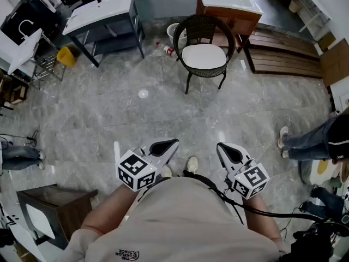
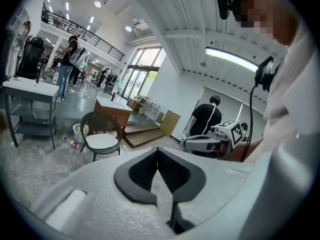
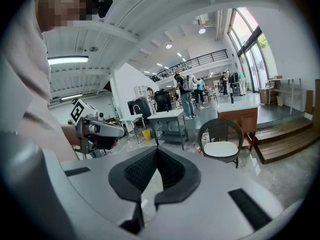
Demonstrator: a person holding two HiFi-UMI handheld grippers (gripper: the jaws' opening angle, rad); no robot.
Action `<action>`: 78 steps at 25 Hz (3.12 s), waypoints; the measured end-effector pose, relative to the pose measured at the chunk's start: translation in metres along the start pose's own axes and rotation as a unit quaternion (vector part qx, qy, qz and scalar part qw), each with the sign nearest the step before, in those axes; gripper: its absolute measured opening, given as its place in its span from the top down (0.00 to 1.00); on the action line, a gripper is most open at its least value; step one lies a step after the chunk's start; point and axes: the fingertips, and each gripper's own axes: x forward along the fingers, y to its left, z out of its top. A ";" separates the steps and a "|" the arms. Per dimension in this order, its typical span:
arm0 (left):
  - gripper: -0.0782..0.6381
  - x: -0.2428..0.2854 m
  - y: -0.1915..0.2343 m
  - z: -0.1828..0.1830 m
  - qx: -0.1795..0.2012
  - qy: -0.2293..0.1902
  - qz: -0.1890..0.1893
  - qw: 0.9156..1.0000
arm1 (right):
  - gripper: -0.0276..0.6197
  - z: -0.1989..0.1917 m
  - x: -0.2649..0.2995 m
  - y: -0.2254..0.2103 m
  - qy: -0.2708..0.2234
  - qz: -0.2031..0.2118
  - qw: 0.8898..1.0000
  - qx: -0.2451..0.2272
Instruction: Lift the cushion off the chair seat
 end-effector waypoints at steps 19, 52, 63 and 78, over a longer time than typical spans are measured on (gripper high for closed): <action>0.88 0.086 -0.005 0.024 -0.001 -0.005 0.036 0.999 | 0.94 -0.016 -0.015 -0.106 0.005 0.010 1.000 0.011; 0.84 0.251 0.337 0.158 -0.008 0.083 -0.067 0.994 | 0.82 -0.054 0.389 -0.435 0.096 -0.108 0.944 0.295; 0.83 0.383 0.396 0.172 -0.016 0.113 -0.082 0.990 | 0.79 -0.194 0.510 -0.601 0.058 -0.159 0.820 0.547; 0.81 0.468 0.462 0.152 -0.043 0.156 -0.073 0.984 | 0.70 -0.297 0.583 -0.697 0.008 -0.230 0.693 0.683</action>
